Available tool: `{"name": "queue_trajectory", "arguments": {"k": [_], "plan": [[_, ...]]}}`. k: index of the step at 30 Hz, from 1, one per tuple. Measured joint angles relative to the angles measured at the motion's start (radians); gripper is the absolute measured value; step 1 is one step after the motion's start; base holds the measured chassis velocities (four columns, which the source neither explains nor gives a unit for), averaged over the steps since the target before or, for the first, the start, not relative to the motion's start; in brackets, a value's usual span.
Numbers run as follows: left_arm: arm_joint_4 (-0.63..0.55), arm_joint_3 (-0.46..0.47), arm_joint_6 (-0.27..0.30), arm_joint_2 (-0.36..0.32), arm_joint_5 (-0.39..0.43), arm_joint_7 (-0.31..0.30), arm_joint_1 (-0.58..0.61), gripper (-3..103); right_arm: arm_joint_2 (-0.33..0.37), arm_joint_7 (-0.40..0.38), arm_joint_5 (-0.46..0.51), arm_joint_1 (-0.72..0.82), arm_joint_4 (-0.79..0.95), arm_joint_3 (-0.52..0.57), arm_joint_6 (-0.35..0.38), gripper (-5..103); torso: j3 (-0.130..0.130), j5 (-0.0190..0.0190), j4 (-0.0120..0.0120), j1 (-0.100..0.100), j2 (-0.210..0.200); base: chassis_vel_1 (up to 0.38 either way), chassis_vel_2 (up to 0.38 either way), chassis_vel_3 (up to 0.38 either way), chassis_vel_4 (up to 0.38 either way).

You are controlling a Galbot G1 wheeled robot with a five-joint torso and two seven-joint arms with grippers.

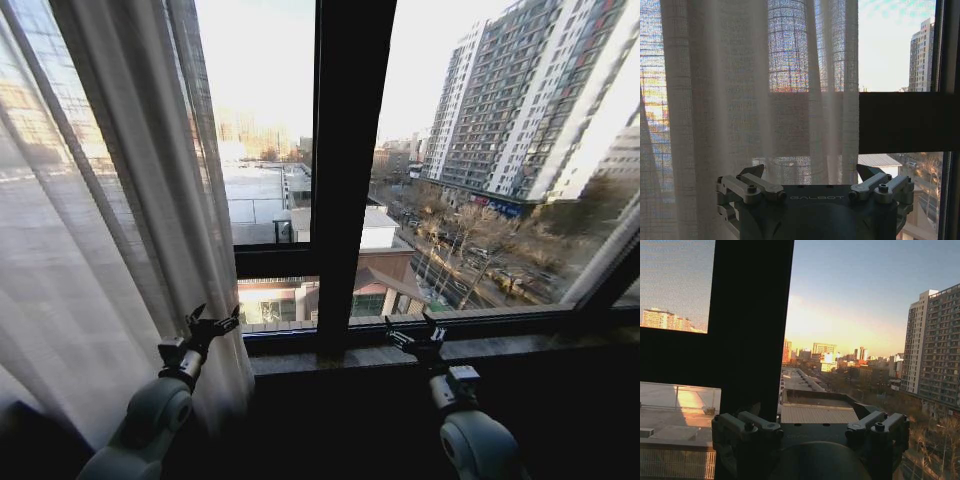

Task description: Open the curtains by pulling them apart, changing their state from closed to fully open.

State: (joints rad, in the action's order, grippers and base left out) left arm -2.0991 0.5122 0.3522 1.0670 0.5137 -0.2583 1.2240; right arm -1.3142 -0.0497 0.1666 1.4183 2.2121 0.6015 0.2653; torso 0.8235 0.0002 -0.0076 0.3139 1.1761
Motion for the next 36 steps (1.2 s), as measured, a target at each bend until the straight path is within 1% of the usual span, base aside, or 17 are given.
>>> {"name": "queue_trajectory", "arguments": {"k": [5, 8, 10, 11, 12, 14, 16, 17, 18, 21, 23, 27, 29, 30, 32, 34, 36], "plan": [[0.062, -0.018, -0.004, -0.016, 0.004, -0.021, -0.047, 100, -0.015, 0.000, -0.017, -0.030, -0.020, -0.019, 0.000, 100, 0.000, 0.0000, -0.0001, 0.000, 0.000, 0.000, 0.000, 0.000, 0.000], [0.092, -0.025, -0.007, -0.032, 0.013, 0.013, -0.074, 100, -0.016, 0.000, -0.021, -0.044, -0.032, -0.024, 0.000, 100, 0.000, -0.0001, -0.0001, 0.000, 0.000, 0.000, 0.000, 0.000, 0.000], [0.113, -0.033, -0.008, -0.052, 0.025, 0.065, -0.098, 103, -0.012, 0.000, -0.022, -0.056, -0.045, -0.024, 0.000, 100, 0.000, -0.0001, 0.0000, 0.000, 0.000, 0.000, 0.000, 0.000, 0.000], [0.120, -0.035, -0.007, -0.060, 0.030, 0.095, -0.107, 99, -0.009, 0.000, -0.022, -0.061, -0.050, -0.023, 0.000, 100, 0.000, -0.0001, -0.0001, 0.000, 0.000, 0.000, 0.000, 0.000, 0.000], [0.120, -0.035, -0.007, -0.060, 0.030, 0.095, -0.107, 99, -0.009, 0.000, -0.022, -0.061, -0.050, -0.023, 0.000, 100, 0.000, -0.0001, -0.0001, 0.000, 0.000, 0.000, 0.000, 0.000, 0.000], [0.134, -0.043, -0.015, -0.077, 0.034, 0.158, -0.121, 89, -0.006, 0.000, -0.022, -0.071, -0.063, -0.018, 0.000, 100, 0.000, -0.0001, -0.0001, 0.000, 0.000, 0.000, 0.000, 0.000, 0.000], [0.139, -0.047, -0.017, -0.089, 0.039, 0.184, -0.127, 78, -0.008, 0.000, -0.021, -0.078, -0.074, -0.015, -0.001, 100, 0.000, 0.0000, -0.0002, 0.000, 0.000, 0.000, 0.000, 0.000, 0.000], [0.140, -0.047, -0.016, -0.094, 0.042, 0.189, -0.128, 78, -0.011, 0.000, -0.021, -0.081, -0.080, -0.015, -0.002, 100, 0.000, 0.0000, -0.0001, 0.000, 0.000, 0.000, 0.000, 0.000, 0.000], [0.140, -0.047, -0.016, -0.094, 0.042, 0.189, -0.128, 78, -0.011, 0.000, -0.021, -0.081, -0.080, -0.015, -0.002, 100, 0.000, 0.0000, -0.0001, 0.000, 0.000, 0.000, 0.000, 0.000, 0.000], [0.143, -0.045, -0.017, -0.109, 0.045, 0.199, -0.129, 62, -0.023, 0.000, -0.022, -0.085, -0.092, -0.016, -0.009, 100, 0.000, 0.0000, -0.0001, 0.000, 0.000, 0.000, 0.000, 0.000, 0.000], [0.144, -0.042, -0.017, -0.113, 0.046, 0.199, -0.129, 62, -0.026, 0.000, -0.023, -0.086, -0.094, -0.016, -0.011, 100, 0.000, 0.0000, -0.0001, 0.000, 0.000, 0.000, 0.000, 0.000, 0.000], [0.143, -0.026, -0.019, -0.123, 0.048, 0.199, -0.128, 40, -0.028, -0.009, -0.024, -0.093, -0.095, -0.022, -0.001, 100, 0.000, 0.0000, -0.0001, 0.000, 0.000, 0.000, 0.000, 0.000, 0.000], [0.141, -0.024, -0.019, -0.123, 0.049, 0.199, -0.127, 40, -0.028, -0.014, -0.023, -0.095, -0.093, -0.024, 0.008, 100, 0.000, 0.0001, -0.0001, 0.000, 0.000, 0.000, 0.000, 0.000, 0.000], [0.137, -0.020, -0.019, -0.120, 0.049, 0.198, -0.125, 29, -0.027, -0.020, -0.022, -0.100, -0.090, -0.026, 0.020, 100, 0.000, 0.0001, -0.0001, 0.000, 0.000, 0.000, 0.000, 0.000, 0.000], [0.133, -0.018, -0.019, -0.117, 0.049, 0.198, -0.122, 29, -0.027, -0.023, -0.022, -0.102, -0.089, -0.027, 0.023, 100, 0.000, 0.0000, -0.0001, 0.000, 0.000, 0.000, 0.000, 0.000, 0.000], [0.124, -0.012, -0.019, -0.110, 0.049, 0.197, -0.112, 19, -0.026, -0.026, -0.021, -0.105, -0.088, -0.029, 0.026, 100, 0.000, 0.0000, -0.0001, 0.000, 0.000, 0.000, 0.000, 0.000, 0.000], [0.116, -0.006, -0.019, -0.106, 0.049, 0.196, -0.102, 13, -0.026, -0.028, -0.021, -0.107, -0.087, -0.032, 0.026, 100, 0.000, 0.0000, -0.0001, 0.000, 0.000, 0.000, 0.000, 0.000, 0.000]]}}
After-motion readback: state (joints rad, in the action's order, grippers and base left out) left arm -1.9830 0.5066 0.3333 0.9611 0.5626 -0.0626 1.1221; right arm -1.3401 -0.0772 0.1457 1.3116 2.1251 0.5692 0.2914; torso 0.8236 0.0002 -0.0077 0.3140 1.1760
